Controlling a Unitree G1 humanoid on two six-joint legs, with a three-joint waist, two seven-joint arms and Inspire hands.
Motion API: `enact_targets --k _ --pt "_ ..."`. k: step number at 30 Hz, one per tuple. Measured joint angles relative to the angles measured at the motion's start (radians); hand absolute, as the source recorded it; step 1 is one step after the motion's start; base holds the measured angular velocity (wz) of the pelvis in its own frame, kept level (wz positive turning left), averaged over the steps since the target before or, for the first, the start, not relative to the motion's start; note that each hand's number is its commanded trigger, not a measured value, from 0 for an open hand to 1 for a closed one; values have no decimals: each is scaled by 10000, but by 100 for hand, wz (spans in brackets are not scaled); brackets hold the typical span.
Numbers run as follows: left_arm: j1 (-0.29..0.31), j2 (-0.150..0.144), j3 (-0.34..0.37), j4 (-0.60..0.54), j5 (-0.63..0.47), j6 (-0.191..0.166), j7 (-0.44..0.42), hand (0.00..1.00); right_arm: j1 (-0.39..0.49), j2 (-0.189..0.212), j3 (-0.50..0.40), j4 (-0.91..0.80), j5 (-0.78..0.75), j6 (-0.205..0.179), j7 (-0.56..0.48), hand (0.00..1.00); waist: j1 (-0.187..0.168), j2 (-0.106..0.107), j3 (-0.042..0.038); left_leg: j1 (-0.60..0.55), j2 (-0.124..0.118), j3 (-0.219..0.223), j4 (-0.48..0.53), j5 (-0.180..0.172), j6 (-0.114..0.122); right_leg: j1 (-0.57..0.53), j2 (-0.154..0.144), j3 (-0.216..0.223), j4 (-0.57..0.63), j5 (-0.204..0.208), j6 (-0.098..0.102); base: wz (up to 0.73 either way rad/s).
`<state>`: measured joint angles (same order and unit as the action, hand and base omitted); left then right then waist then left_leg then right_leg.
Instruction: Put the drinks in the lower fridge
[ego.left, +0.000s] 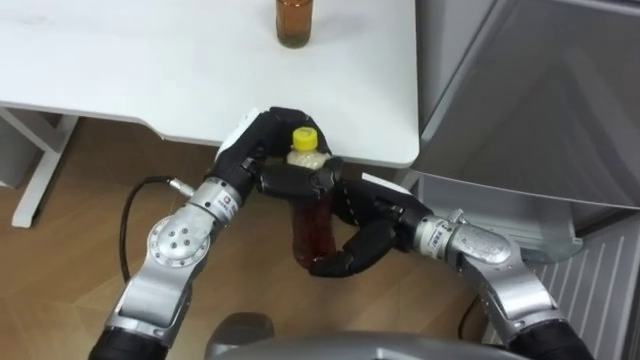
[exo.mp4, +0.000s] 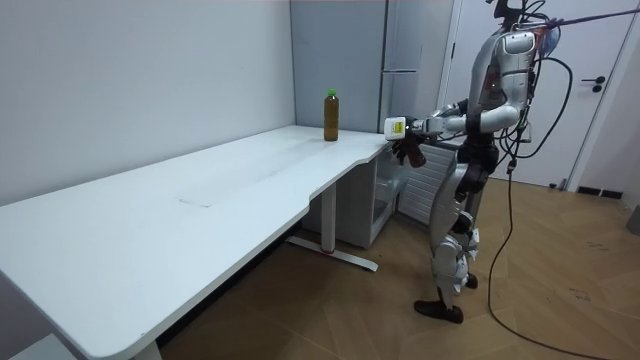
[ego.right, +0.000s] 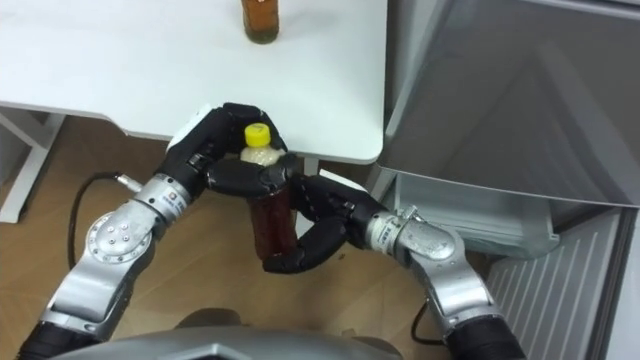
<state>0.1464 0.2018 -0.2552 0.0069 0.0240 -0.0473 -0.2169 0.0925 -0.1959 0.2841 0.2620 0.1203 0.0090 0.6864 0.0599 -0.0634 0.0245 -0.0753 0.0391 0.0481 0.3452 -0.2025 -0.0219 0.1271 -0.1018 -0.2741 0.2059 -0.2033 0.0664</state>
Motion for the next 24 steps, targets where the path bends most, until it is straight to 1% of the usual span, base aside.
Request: enact_targets --k 5,6,7,8,9,13,16,18,20,24 --pt "-2 -30 -86 142 -7 -27 115 100 0 -2 12 2 421 142 -34 0 1 12 -5 14 -5 0 -2 1 1 18 0 5 -1 3 -4 0" --pt "-2 -31 -99 177 -7 -27 122 100 0 -2 17 2 449 142 -47 22 1 12 -4 17 -5 -1 -2 1 1 21 0 4 -1 3 -4 0" --pt "-2 -30 -154 284 -6 -27 143 100 -1 1 32 2 547 142 -66 35 2 17 -4 17 -5 -1 -3 1 1 22 0 3 -4 3 -4 0" --pt "-1 -45 -185 356 -9 -28 172 100 2 -33 84 40 588 151 -109 71 1 20 -2 14 -5 -1 -3 1 1 20 0 2 -4 3 -4 0" --pt "-1 -45 -209 367 -9 -28 176 100 7 -49 91 47 598 158 -112 100 2 24 1 12 -5 -1 -3 1 1 18 0 2 -5 3 -4 0" --pt "-1 -66 -277 395 -141 -39 178 100 11 -133 91 50 706 170 -230 100 6 58 14 12 -6 -1 -4 1 1 19 0 3 -4 3 -4 0" --pt "-2 -72 -434 415 -139 -82 176 100 8 -177 71 50 722 322 -435 100 21 61 8 19 -7 -1 -5 1 1 19 0 5 -3 3 -4 0" --pt "-2 -155 -456 500 -142 -81 171 100 9 -186 144 50 722 336 -427 100 8 65 9 15 -7 -2 -5 1 1 17 1 1 -4 3 -4 0" --pt "-3 -148 -619 501 -160 -81 171 100 9 -223 231 51 719 355 -517 100 2 73 7 5 -7 -1 -3 1 1 10 1 1 -4 3 -5 0" --pt "-3 -177 -637 534 -323 -79 187 100 9 -230 286 50 722 350 -535 100 -2 72 5 13 -7 -2 -11 2 1 13 1 0 -6 3 -5 0"
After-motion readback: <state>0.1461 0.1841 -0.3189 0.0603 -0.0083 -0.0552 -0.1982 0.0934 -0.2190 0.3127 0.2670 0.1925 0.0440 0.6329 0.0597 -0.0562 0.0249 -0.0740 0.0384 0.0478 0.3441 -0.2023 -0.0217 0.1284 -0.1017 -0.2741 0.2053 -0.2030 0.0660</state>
